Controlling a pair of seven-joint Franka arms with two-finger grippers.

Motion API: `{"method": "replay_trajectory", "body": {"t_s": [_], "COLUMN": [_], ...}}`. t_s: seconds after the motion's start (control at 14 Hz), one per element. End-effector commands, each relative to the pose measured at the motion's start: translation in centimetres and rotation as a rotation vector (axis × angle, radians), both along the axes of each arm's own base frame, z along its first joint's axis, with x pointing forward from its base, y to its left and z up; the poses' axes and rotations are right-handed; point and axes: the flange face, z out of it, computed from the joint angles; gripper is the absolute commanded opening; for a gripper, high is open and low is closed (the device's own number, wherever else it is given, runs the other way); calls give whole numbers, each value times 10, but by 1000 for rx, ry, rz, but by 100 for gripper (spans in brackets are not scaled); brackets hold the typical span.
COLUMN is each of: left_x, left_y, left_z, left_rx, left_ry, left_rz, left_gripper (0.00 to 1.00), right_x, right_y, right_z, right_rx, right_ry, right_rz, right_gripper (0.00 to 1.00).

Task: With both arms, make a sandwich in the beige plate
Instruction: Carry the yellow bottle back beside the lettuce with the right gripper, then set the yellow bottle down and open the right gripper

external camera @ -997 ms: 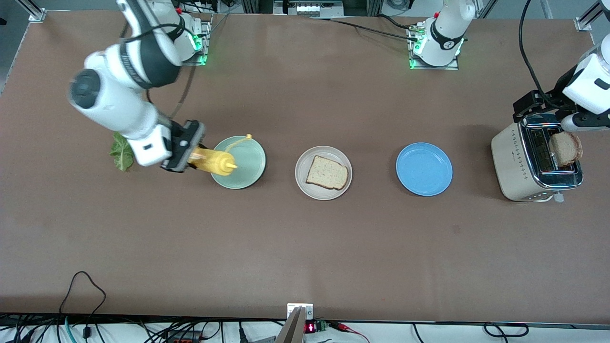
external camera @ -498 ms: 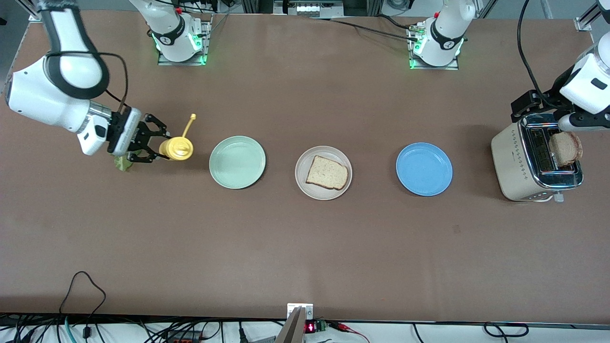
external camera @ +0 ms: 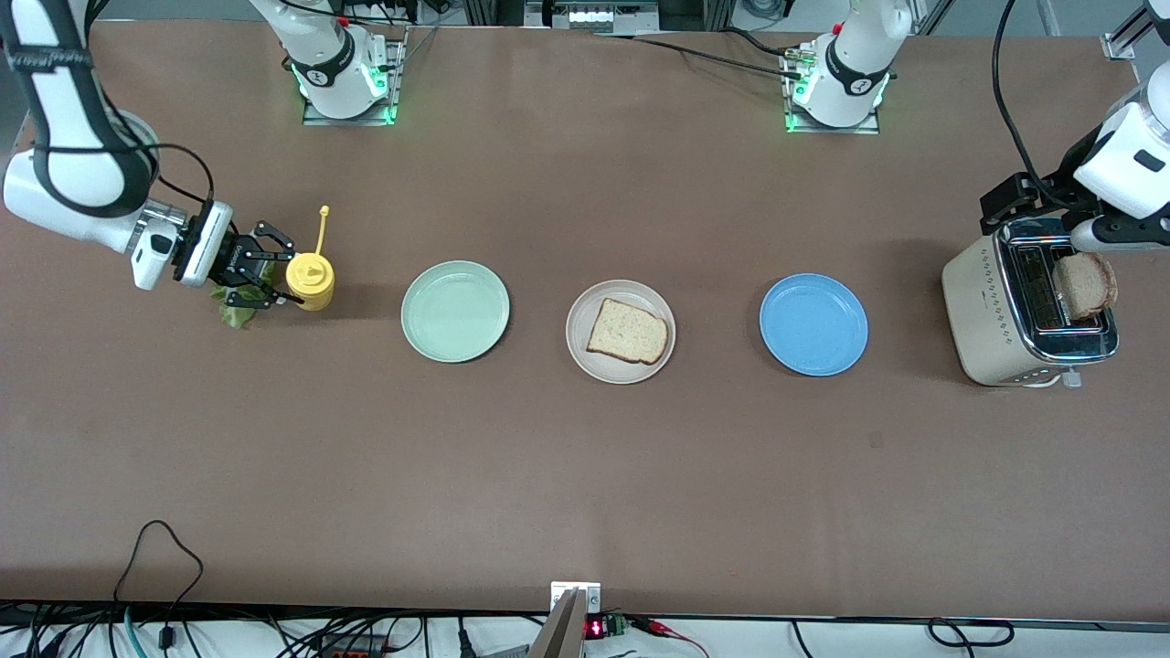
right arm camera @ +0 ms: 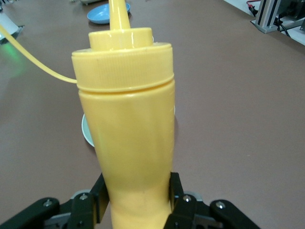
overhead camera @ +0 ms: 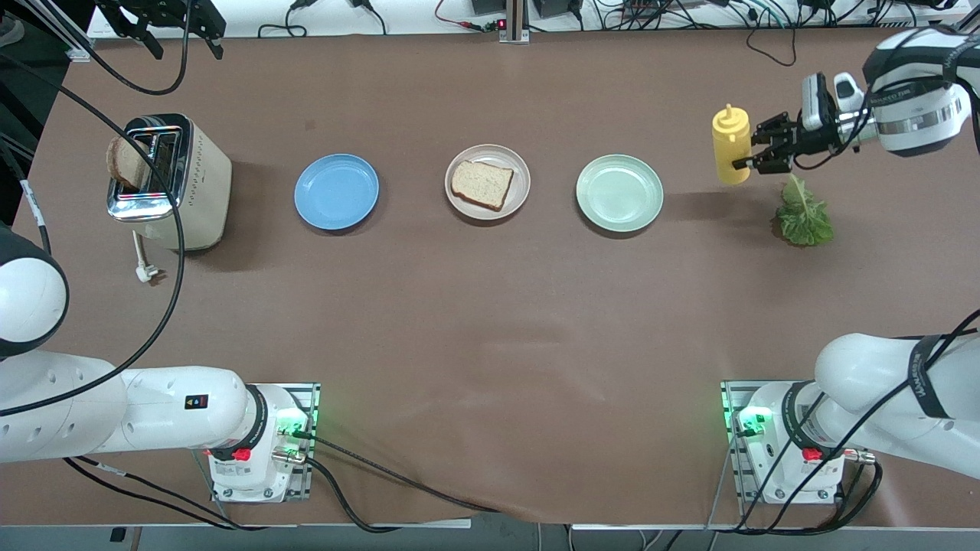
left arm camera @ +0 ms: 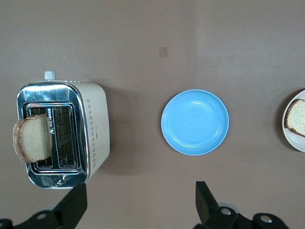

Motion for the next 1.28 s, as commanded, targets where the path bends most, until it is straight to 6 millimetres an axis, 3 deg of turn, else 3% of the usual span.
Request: {"method": "replay_trajectory", "body": {"t_s": [0.0, 0.28, 0.71, 1.07, 1.21], "left_x": [-4, -3, -3, -3, -3], "left_y": [0, -2, -3, -3, -3], "left_z": [9, 9, 9, 9, 9], "left_rx": [-5, -5, -5, -5, -5], "left_ry": [-4, -5, -5, -5, -5], "left_rz": [-5, -9, -11, -11, -11], "left_gripper": [100, 100, 100, 100, 100], "right_x": [-6, -14, -20, -22, -22], "right_y": [-13, -13, -7, -6, -6], "right_z": [-40, -77, -103, -111, -112], "right_rx": [141, 215, 264, 280, 285], "right_ry": [-46, -67, -70, -54, -50], "right_rz": [-5, -21, -40, -50, -59], "right_gripper": [2, 2, 4, 32, 52]}}
